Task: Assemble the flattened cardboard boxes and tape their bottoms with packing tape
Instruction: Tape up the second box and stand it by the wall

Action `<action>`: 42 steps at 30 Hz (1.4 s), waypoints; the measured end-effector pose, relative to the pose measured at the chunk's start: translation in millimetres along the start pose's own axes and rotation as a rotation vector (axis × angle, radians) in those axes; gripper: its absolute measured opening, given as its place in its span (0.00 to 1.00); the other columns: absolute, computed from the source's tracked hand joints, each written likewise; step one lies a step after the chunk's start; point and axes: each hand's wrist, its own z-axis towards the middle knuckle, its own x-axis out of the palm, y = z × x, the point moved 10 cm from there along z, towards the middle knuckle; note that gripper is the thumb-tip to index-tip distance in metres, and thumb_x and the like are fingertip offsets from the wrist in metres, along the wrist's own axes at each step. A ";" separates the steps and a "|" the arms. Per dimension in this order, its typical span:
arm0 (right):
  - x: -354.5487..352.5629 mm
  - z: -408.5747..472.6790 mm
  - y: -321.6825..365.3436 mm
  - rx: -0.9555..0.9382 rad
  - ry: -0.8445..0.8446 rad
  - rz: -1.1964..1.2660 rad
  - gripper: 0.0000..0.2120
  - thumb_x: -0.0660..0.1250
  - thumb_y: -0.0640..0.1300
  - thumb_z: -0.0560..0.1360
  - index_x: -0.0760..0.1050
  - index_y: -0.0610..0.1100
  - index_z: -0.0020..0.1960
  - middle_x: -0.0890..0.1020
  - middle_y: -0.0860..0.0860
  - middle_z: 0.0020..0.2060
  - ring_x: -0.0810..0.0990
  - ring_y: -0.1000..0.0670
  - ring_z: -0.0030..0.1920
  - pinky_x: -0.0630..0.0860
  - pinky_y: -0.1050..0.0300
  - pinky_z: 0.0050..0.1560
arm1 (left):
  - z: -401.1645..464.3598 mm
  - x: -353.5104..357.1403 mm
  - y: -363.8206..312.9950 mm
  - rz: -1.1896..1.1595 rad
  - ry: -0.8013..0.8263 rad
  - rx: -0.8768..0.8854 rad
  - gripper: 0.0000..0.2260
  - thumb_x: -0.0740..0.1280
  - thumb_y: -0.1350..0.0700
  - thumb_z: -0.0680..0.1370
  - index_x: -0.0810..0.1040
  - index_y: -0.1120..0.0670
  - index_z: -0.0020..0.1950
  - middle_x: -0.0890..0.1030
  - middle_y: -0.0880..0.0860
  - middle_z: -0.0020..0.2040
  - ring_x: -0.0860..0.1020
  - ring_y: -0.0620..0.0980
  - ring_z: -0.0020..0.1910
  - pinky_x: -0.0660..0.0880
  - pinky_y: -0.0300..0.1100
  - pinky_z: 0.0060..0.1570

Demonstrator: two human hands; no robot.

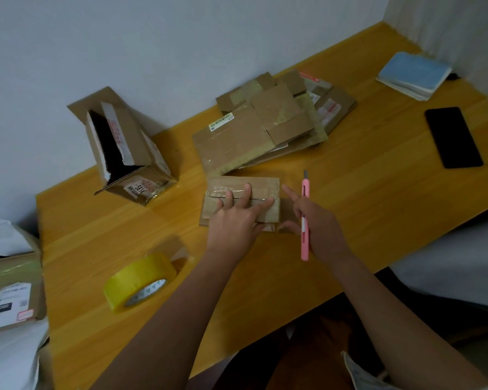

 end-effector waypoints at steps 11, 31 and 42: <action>20.6 -0.2 0.4 -0.054 0.029 0.036 0.26 0.73 0.35 0.72 0.61 0.52 0.57 0.78 0.41 0.60 0.73 0.45 0.67 0.79 0.49 0.58 | -1.1 2.6 6.1 -0.043 0.014 0.009 0.33 0.66 0.37 0.75 0.55 0.35 0.76 0.51 0.46 0.80 0.56 0.60 0.77 0.65 0.53 0.69; 12.5 -3.8 13.7 -0.042 0.122 0.122 0.21 0.71 0.43 0.75 0.61 0.63 0.49 0.73 0.51 0.69 0.79 0.46 0.58 0.80 0.45 0.50 | -1.6 -4.5 2.6 0.004 -0.026 -0.042 0.25 0.59 0.38 0.79 0.58 0.36 0.76 0.54 0.46 0.80 0.58 0.60 0.76 0.68 0.53 0.65; 14.6 1.9 15.0 -0.136 0.090 -0.177 0.19 0.67 0.46 0.78 0.66 0.72 0.51 0.79 0.43 0.60 0.79 0.50 0.57 0.78 0.62 0.53 | -1.4 -2.5 6.0 -0.019 -0.046 -0.015 0.24 0.61 0.41 0.80 0.60 0.36 0.75 0.56 0.46 0.79 0.60 0.61 0.75 0.71 0.53 0.62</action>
